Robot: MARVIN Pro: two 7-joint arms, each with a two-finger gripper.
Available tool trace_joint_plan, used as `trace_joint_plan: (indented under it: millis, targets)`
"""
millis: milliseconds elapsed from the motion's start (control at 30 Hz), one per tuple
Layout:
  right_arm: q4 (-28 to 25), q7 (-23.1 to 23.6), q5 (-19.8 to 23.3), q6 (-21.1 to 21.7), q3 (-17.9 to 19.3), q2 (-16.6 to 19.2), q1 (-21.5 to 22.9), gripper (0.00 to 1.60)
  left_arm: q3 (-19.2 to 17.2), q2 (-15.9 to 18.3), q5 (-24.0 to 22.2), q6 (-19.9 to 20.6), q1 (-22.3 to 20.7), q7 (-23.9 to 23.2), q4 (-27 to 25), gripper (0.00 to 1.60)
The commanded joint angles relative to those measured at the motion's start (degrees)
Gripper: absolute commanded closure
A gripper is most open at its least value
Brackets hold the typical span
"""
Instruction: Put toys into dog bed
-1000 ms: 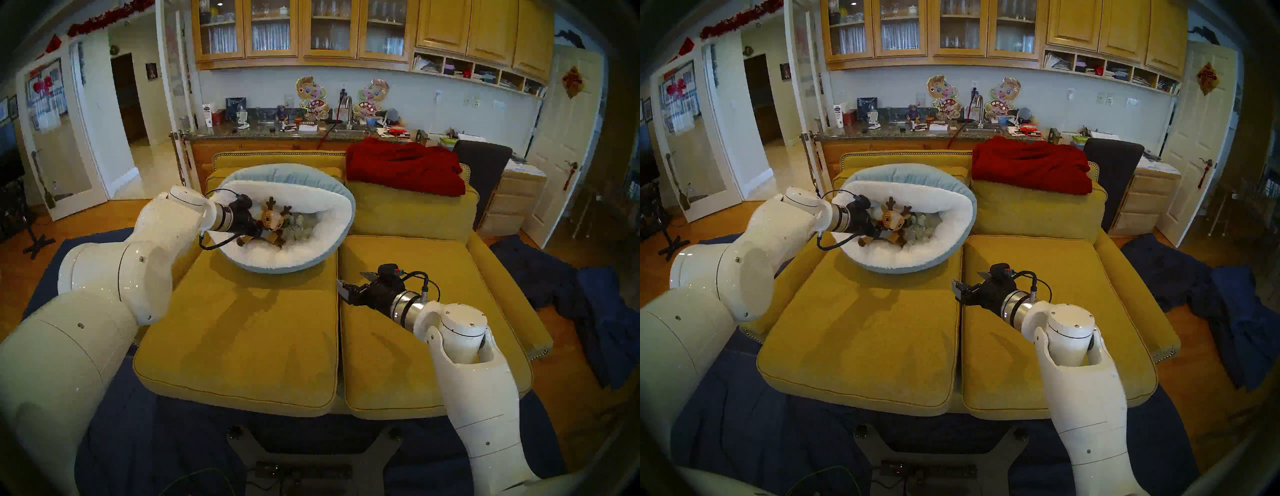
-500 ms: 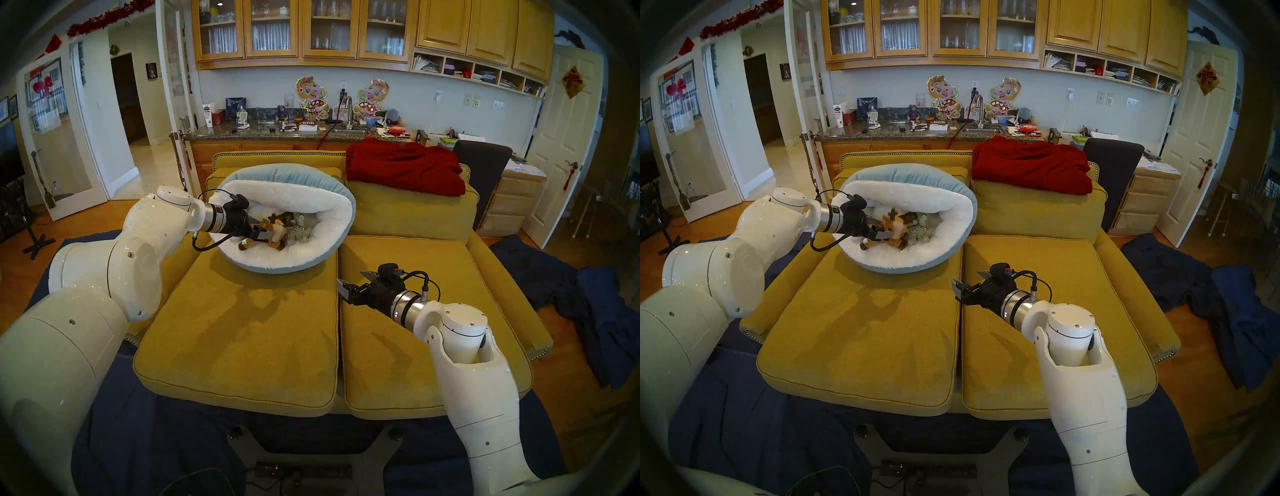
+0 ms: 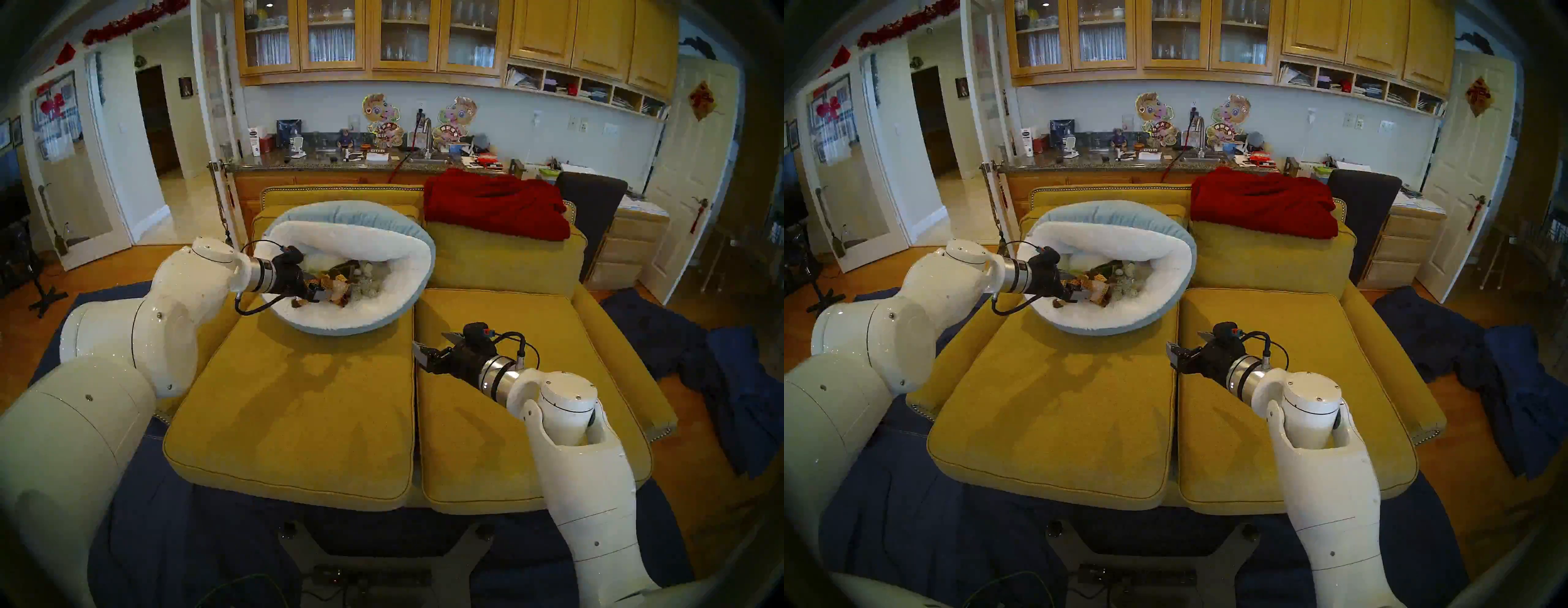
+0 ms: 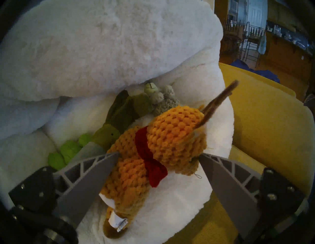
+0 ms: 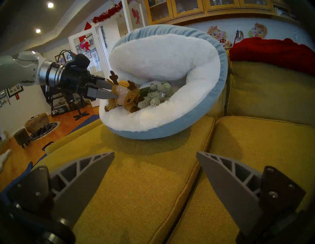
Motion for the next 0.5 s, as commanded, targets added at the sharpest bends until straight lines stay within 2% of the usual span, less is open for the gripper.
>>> trace_joint_plan:
  millis: [0, 467]
  targets:
    - [-2.0, 0.1, 0.1, -0.1, 0.0, -0.1, 1.2, 0.0, -1.1, 0.1, -1.1, 0.2, -3.4, 0.1, -0.7, 0.0]
    - [-1.9, 0.3, -0.2, -0.1, 0.2, -0.3, 1.2, 0.0, -4.0, 1.3, -3.1, 1.6, -6.2, -6.2, -0.8, 0.0]
